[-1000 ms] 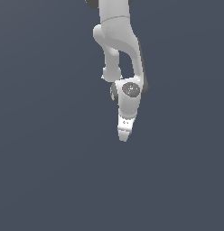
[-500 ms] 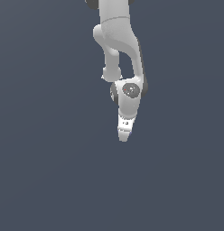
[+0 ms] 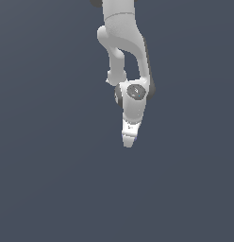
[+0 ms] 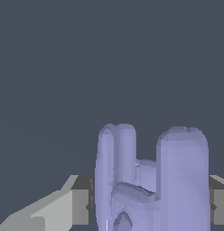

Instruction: Pick up the object and move it to a goal position.

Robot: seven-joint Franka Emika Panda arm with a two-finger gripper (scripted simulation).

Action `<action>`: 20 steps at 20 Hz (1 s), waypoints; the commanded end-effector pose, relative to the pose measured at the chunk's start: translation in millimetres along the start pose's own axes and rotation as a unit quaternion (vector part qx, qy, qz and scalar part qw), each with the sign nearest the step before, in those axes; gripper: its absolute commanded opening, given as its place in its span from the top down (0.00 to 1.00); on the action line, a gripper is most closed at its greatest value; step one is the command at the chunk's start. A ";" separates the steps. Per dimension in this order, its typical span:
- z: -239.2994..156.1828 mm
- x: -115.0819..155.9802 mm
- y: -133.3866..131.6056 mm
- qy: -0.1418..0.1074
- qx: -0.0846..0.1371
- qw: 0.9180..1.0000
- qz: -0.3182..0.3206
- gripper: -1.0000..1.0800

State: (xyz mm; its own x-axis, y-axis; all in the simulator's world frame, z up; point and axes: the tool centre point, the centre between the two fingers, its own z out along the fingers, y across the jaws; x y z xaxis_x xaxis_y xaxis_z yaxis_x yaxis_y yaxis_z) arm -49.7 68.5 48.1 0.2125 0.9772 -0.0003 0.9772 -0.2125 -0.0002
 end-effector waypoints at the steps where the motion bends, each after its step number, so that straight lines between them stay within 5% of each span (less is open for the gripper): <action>1: -11.6 -3.2 3.5 0.000 0.000 1.000 0.000 1.00; 20: -188.8 -52.3 54.5 0.002 0.000 1.000 -0.001 1.00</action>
State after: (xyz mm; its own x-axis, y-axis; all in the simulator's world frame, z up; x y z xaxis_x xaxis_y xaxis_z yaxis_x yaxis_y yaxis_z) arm -10.5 11.0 220.8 0.2104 0.9776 0.0032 0.9776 -0.2104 0.0002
